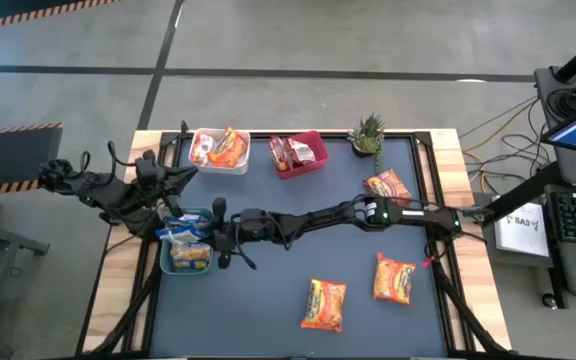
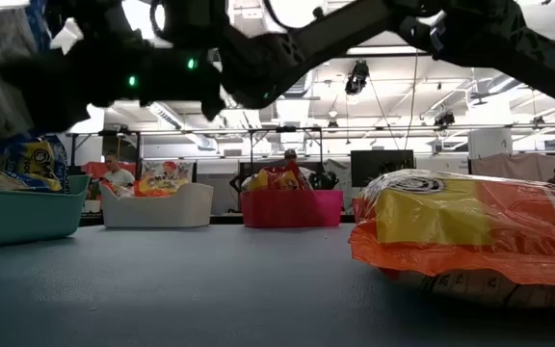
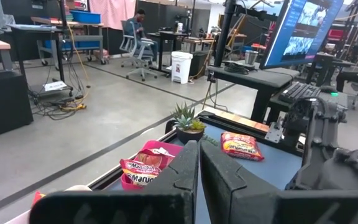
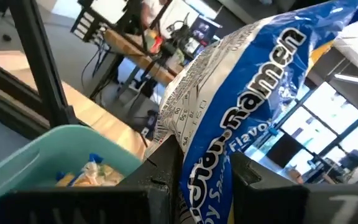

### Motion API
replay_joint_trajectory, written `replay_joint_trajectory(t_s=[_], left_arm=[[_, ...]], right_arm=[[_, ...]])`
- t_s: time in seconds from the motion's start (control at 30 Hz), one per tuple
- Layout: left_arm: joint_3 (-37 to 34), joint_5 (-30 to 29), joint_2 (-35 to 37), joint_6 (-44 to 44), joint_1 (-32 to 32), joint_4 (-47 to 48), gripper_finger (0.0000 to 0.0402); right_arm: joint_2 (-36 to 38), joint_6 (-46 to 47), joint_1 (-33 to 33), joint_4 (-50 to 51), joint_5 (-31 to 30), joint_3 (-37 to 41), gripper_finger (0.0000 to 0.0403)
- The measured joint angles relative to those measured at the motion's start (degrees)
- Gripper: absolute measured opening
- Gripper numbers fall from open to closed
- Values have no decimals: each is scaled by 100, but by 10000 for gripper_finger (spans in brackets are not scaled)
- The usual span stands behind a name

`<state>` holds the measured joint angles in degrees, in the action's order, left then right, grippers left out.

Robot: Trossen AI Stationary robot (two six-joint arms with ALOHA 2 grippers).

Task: Sort Maruchan noodles
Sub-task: Stack the blue noodle pack on top of the blue noodle pack

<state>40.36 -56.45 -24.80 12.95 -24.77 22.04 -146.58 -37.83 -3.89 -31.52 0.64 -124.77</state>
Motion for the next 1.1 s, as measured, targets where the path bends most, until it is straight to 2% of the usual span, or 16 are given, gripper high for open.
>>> replay_joint_trajectory(t_s=[0.3, 0.6, 1.1], left_arm=[[-2, 0, -24, -2, 0, 0, 0], [-2, 0, -24, -4, 2, 4, 0], [-2, 2, -24, 4, 1, 44, 0]], right_arm=[[-311, -36, 89, -90, -83, -64, 63], [-322, -36, 93, -7, -127, -64, 65], [-322, -117, -90, 268, -239, -64, 130]])
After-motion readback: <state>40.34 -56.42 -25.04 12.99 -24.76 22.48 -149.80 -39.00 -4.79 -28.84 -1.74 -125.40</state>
